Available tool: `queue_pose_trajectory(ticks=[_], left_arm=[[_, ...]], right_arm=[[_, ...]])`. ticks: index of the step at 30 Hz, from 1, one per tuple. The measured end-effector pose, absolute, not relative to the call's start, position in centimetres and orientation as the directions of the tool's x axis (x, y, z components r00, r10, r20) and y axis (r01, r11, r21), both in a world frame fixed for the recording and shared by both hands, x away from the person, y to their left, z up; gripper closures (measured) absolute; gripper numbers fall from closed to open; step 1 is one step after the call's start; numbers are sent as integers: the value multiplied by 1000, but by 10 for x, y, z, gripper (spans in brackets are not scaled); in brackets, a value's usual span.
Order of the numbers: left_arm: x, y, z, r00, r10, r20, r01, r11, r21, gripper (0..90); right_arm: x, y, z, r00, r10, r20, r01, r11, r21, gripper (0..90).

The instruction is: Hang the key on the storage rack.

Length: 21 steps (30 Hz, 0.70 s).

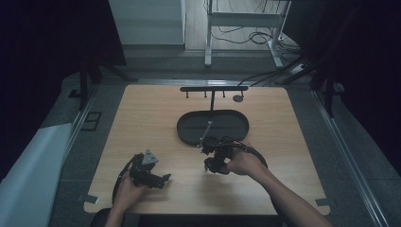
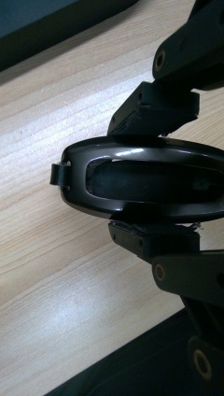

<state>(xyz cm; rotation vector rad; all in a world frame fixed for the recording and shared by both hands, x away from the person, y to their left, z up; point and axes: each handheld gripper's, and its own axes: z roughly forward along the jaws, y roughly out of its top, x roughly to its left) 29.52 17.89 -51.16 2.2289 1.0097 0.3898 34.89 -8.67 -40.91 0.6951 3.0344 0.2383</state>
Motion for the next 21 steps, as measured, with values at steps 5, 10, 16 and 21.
queue_pose_trajectory(ticks=[5, 10, 16, 21], left_arm=[[295, 179, -512, 659, 752, 1, 560, -491, 668, 0], [295, 178, -512, 660, 751, -4, 563, -491, 665, 0], [295, 178, -512, 659, 752, -2, 562, -491, 666, 0], [296, 178, -512, 660, 751, -1, 560, -492, 666, 0]], right_arm=[[352, -93, -401, -892, 452, 19, 448, 878, 167, 488], [355, -100, -391, -883, 470, 15, 464, 867, 183, 489], [359, -110, -378, -870, 494, 12, 486, 852, 194, 490], [365, -120, -367, -854, 519, 15, 511, 834, 209, 490]])
